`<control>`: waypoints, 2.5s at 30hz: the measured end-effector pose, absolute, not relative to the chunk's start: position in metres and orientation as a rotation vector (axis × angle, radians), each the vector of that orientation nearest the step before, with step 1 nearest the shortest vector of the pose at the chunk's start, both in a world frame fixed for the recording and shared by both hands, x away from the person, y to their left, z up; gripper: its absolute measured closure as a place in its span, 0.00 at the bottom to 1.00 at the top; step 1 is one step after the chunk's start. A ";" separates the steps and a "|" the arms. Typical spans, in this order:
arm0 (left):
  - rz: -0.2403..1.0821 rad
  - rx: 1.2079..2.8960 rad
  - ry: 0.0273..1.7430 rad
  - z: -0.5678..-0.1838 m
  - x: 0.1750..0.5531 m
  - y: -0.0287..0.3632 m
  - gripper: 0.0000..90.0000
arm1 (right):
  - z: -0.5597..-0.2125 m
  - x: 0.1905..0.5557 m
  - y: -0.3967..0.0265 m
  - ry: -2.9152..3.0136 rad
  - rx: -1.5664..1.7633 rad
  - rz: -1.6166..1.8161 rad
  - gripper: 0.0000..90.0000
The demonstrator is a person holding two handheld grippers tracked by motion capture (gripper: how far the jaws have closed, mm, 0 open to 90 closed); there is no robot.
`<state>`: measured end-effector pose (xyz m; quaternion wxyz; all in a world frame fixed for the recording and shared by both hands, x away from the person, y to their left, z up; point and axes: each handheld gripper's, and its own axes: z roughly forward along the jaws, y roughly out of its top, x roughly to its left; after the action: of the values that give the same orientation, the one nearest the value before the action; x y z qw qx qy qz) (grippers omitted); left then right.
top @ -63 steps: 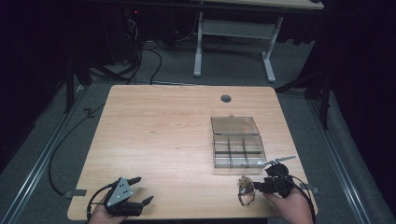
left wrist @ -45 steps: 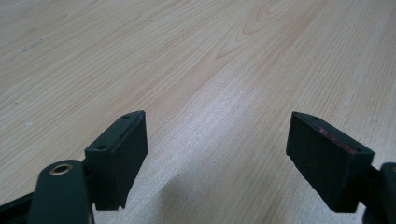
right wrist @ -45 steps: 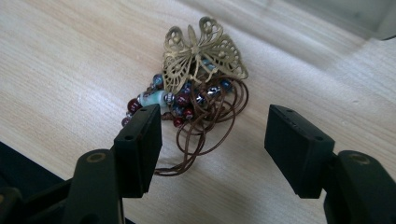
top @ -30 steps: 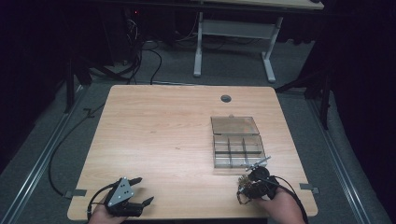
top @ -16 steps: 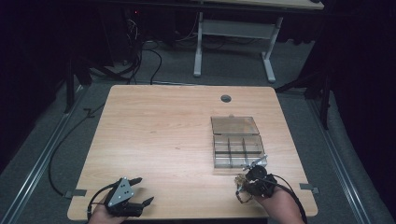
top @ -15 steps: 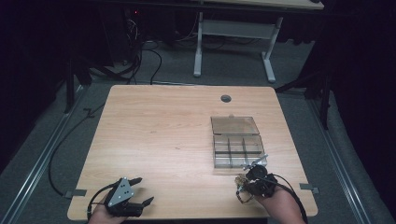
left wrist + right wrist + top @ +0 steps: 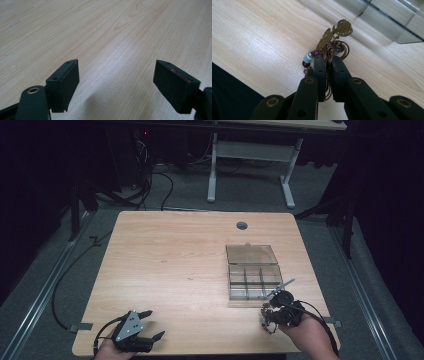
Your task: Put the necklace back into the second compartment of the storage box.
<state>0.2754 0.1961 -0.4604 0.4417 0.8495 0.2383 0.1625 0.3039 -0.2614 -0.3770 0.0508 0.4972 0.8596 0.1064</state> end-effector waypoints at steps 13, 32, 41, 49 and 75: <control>0.405 2.107 0.590 -0.460 0.275 0.196 0.24 | -0.356 0.310 -0.264 2.611 1.513 0.326 0.94; 0.400 2.102 0.587 -0.460 0.275 0.197 0.23 | -0.332 0.324 -0.264 2.600 1.477 0.328 0.94; 0.400 2.103 0.586 -0.460 0.275 0.197 0.23 | -0.324 0.338 -0.258 2.611 1.474 0.325 0.94; 0.398 2.101 0.585 -0.460 0.275 0.197 0.23 | -0.322 0.359 -0.252 2.602 1.472 0.328 0.94; 0.393 2.099 0.580 -0.460 0.275 0.198 0.23 | -0.350 0.434 -0.247 2.572 1.560 0.283 0.94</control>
<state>0.2750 0.1976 -0.4602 0.4478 0.8482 0.2343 0.1587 0.4342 -0.2473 -0.3501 0.0602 0.5155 0.8497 0.0934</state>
